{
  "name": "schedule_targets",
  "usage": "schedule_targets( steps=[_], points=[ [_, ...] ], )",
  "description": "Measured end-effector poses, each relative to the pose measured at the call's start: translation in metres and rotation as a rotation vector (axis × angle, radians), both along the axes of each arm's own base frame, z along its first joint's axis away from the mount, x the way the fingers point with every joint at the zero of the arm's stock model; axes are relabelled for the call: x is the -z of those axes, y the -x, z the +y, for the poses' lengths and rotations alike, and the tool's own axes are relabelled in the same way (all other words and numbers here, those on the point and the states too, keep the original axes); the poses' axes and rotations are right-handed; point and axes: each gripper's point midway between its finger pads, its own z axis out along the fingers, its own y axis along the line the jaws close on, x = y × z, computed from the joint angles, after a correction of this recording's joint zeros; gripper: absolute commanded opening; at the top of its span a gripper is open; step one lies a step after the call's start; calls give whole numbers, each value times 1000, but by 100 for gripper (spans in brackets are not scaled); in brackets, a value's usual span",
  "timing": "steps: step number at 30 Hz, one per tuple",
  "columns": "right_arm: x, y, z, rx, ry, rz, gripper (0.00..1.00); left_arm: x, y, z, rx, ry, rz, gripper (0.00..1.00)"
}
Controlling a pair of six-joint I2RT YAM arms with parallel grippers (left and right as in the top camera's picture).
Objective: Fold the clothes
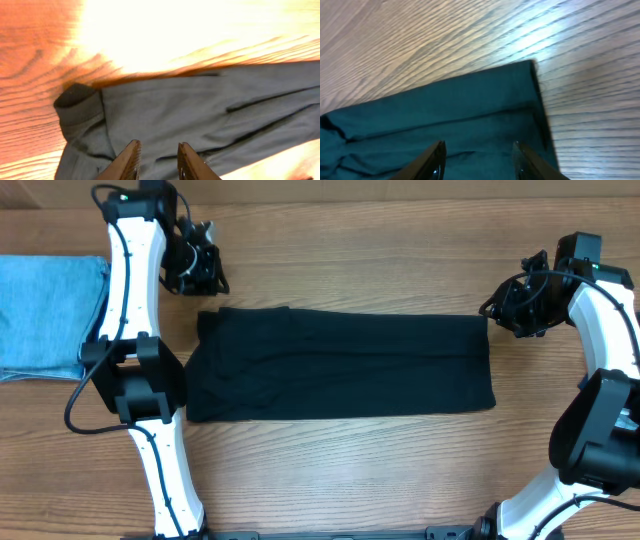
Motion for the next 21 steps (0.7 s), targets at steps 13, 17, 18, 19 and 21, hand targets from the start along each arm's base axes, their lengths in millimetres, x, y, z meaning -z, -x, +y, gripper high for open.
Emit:
schedule_targets(
  steps=[13,17,18,19,21],
  points=[
    [-1,-3,10,-55,1,-22,54,-199,0,-4,38,-78,-555,40],
    [-1,-3,11,-74,3,-31,54,-289,48,6,-17,-164,-778,44],
    [-2,-3,12,-81,1,-34,55,-310,62,7,-33,-178,-830,44],
    [-2,-3,13,-85,0,-35,55,-323,73,9,-45,-184,-865,43],
    [-2,-3,16,-101,-1,-40,54,-349,95,10,-81,-188,-931,41]
  ],
)
